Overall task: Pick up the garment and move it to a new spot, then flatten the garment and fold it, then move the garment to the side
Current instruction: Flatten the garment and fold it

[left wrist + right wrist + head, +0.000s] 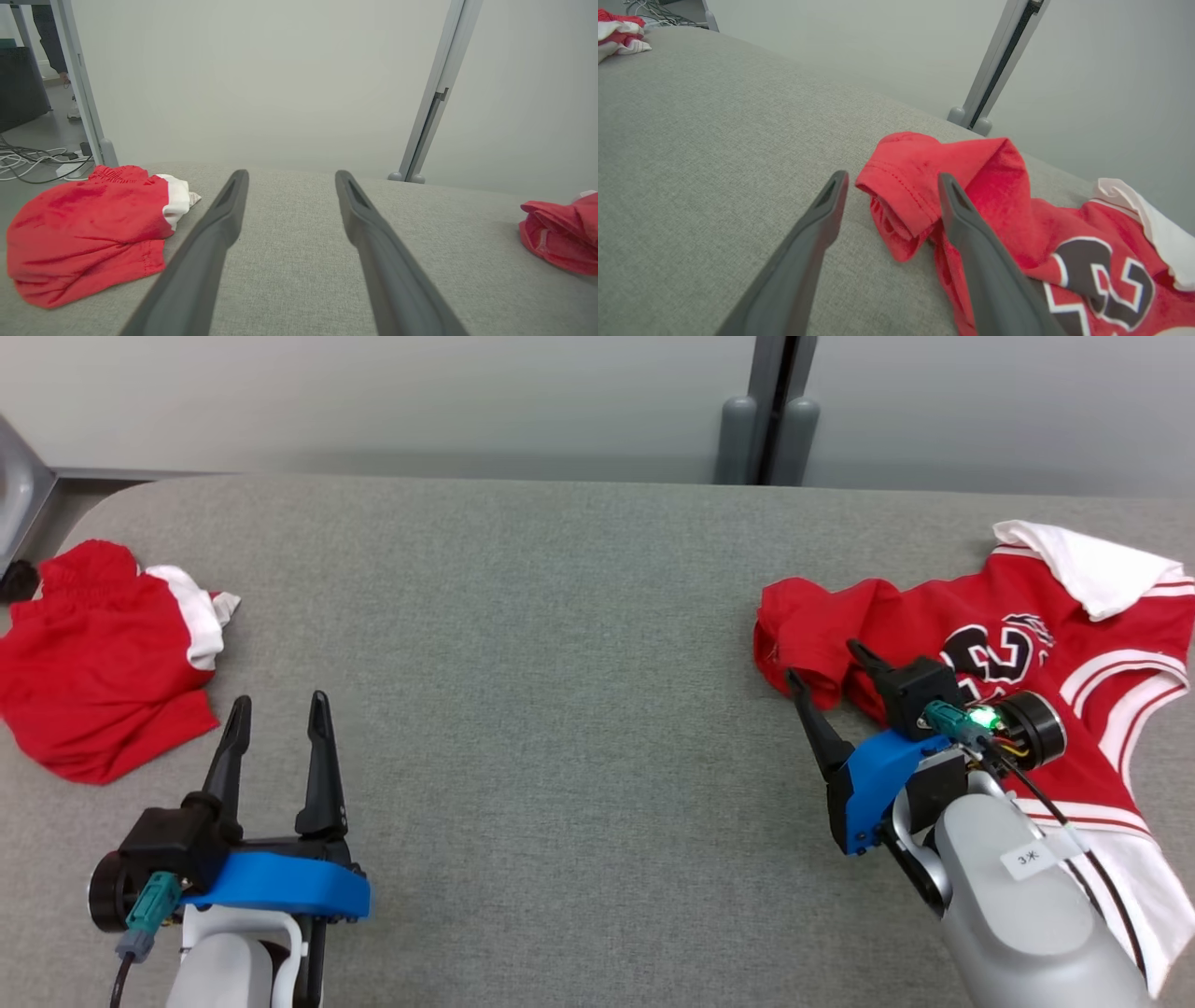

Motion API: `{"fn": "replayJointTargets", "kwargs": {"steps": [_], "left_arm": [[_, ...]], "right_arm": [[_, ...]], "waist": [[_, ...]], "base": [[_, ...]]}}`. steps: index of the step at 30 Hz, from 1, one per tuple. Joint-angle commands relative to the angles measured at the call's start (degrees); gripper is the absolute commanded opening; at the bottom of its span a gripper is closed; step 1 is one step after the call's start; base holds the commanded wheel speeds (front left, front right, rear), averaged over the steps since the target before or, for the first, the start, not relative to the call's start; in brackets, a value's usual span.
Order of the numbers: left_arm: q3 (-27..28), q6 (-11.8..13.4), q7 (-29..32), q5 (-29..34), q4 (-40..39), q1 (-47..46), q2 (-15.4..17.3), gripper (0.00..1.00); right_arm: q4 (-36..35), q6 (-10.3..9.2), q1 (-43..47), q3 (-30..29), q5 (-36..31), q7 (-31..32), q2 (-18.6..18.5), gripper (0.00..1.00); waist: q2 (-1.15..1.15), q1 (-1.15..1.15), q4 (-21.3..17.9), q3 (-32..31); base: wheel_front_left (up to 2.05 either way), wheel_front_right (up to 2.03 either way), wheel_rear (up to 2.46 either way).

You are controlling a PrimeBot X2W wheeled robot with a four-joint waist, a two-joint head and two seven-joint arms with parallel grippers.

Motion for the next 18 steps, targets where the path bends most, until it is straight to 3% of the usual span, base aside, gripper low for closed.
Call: {"fn": "replayJointTargets", "kwargs": {"steps": [1, 11, 13, 18], "left_arm": [[0.2, -0.1, -0.2, -0.3, 0.0, -1.2, 0.0, 1.00], [-0.2, -0.1, -0.2, -0.9, 0.2, -2.6, 0.0, 1.00], [-0.3, -0.1, -0.2, -1.0, 0.3, -2.9, 0.0, 1.00], [-0.7, -0.1, -0.2, -1.1, 0.6, -3.2, -0.1, 1.00]], "right_arm": [[1.8, 0.01, -1.4, 0.1, -0.9, -0.4, -0.6, 1.00], [16.2, 0.01, -8.9, -1.7, -6.8, -3.9, -0.7, 0.98], [18.7, 0.01, -10.5, -2.5, -7.1, -4.6, -0.2, 0.00], [22.0, 0.01, -13.4, -3.7, -7.2, -8.2, 1.7, 0.00]], "waist": [[0.00, -0.01, 0.9, 0.9], [0.00, -0.01, 2.9, 2.8], [0.00, -0.01, 3.1, 2.9], [0.00, -0.01, 3.4, 2.9]], "base": [[0.00, 0.00, 0.00], [0.00, 0.00, 0.00], [0.00, 0.00, 0.00], [0.00, 0.00, 0.00]]}}
